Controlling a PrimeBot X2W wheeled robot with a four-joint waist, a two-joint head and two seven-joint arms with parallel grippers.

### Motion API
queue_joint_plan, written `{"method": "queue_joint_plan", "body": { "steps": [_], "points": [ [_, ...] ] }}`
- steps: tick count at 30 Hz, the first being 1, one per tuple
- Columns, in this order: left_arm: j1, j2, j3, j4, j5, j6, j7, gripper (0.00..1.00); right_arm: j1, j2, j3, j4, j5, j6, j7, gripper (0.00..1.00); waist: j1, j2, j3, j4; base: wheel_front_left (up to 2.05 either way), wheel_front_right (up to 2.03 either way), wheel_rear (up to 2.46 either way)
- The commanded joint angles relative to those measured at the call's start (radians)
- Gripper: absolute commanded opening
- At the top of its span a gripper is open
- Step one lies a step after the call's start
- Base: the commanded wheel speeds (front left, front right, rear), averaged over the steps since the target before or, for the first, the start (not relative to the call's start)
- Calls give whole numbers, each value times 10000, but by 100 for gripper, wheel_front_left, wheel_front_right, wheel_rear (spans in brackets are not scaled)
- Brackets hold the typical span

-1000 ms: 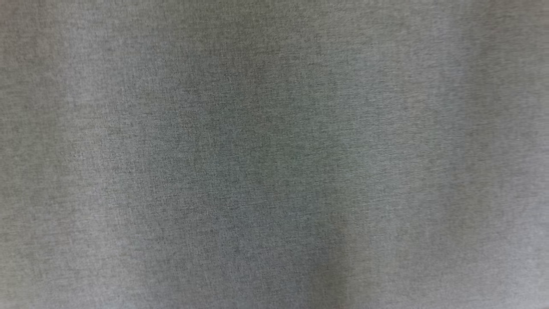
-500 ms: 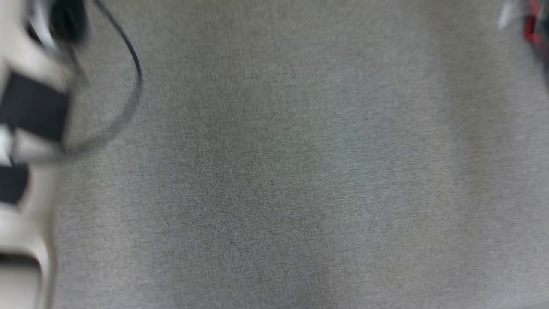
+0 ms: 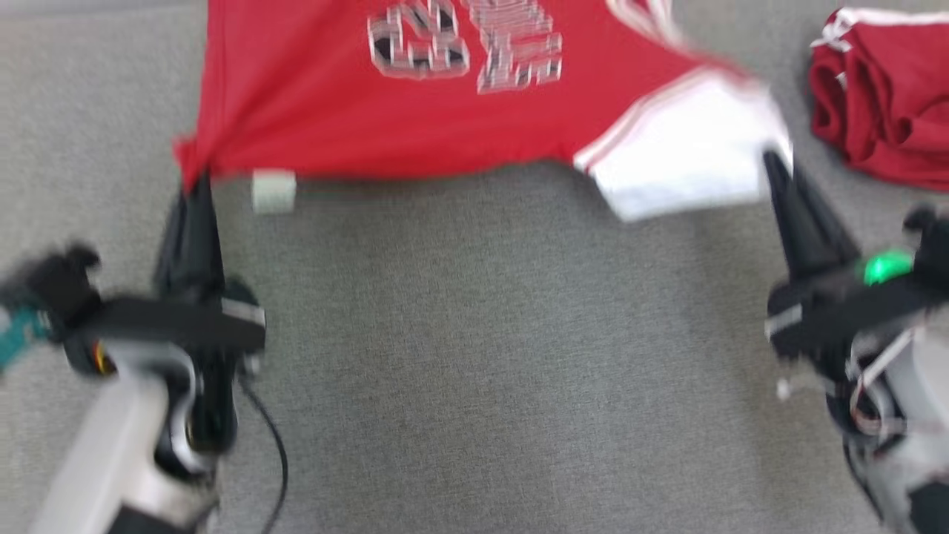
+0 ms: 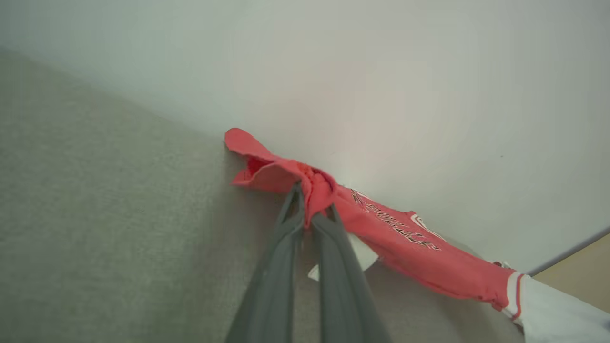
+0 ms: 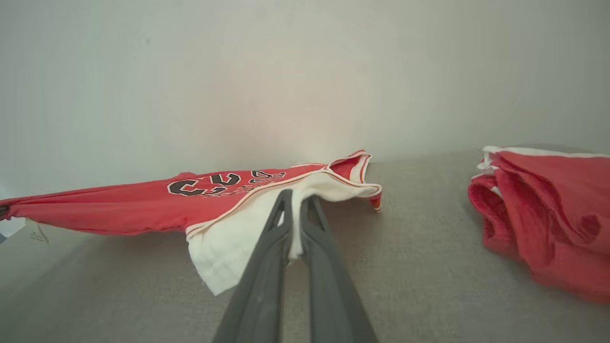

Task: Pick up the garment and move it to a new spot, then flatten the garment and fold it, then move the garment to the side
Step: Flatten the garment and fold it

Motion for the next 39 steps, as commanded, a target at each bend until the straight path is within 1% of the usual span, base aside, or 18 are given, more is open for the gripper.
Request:
{"method": "queue_joint_plan", "body": {
  "steps": [1, 2, 7, 9, 13, 18, 23, 28, 31, 34, 37, 39],
  "points": [
    [256, 9, 27, -104, -66, 5, -33, 0, 298, 64, -110, -126, -71, 1, 61, 0, 4, 2, -417, 19, 0, 0, 0],
    [628, -18, 55, -259, -121, 82, -71, 0, 751, 185, -299, -311, -155, 1, 175, 0, 4, 2, -488, 40, 0, 0, 0],
    [2239, -202, 143, -572, -419, 145, -184, 0, 2819, 728, -1170, -1121, -496, 1, 738, 0, 4, 2, -855, 100, 0, 0, 0],
    [2750, -331, 136, -536, -509, 79, -222, 0, 3549, 980, -1528, -1334, -627, 1, 935, 0, 4, 2, -973, 133, 0, 0, 0],
    [3626, -636, 139, -311, -613, -73, -308, 0, 4756, 1418, -1935, -1690, -920, 1, 1338, 0, 4, 2, -1245, 190, 0, 0, 0],
    [4386, -923, 246, -132, -493, -208, -356, 0, 5949, 1748, -2352, -2138, -1102, 1, 1882, 0, 4, 2, -1485, 291, 0, 0, 0],
    [5075, -1129, 526, 19, -691, -341, -368, 0, 7068, 1946, -3031, -2612, -918, 1, 2415, 0, 4, 2, -1884, 396, 0, 0, 0],
    [5511, -1204, 641, -131, -669, -467, -377, 0, 7683, 2246, -3363, -3079, -741, 1, 3079, 0, 4, 2, -2061, 488, 0, 0, 0],
    [5556, -1251, 625, -192, -586, -448, -380, 0, 7881, 2415, -3484, -3334, -885, 1, 3338, 0, 4, 2, -2083, 541, 0, 0, 0],
    [5501, -1354, 631, -222, -562, -426, -381, 0, 7721, 2500, -3545, -3579, -953, 1, 3477, 0, 4, 2, -2089, 571, 0, 0, 0],
    [5368, -1359, 588, -159, -480, -497, -372, 0, 7477, 2563, -3688, -3668, -811, 1, 3518, 0, 4, 2, -2077, 576, 0, 0, 0],
    [5178, -1400, 527, -147, -431, -514, -373, 0, 7162, 2449, -3814, -3617, -712, 1, 3622, 0, 4, 2, -2061, 572, 0, 0, 0]
  ]
}}
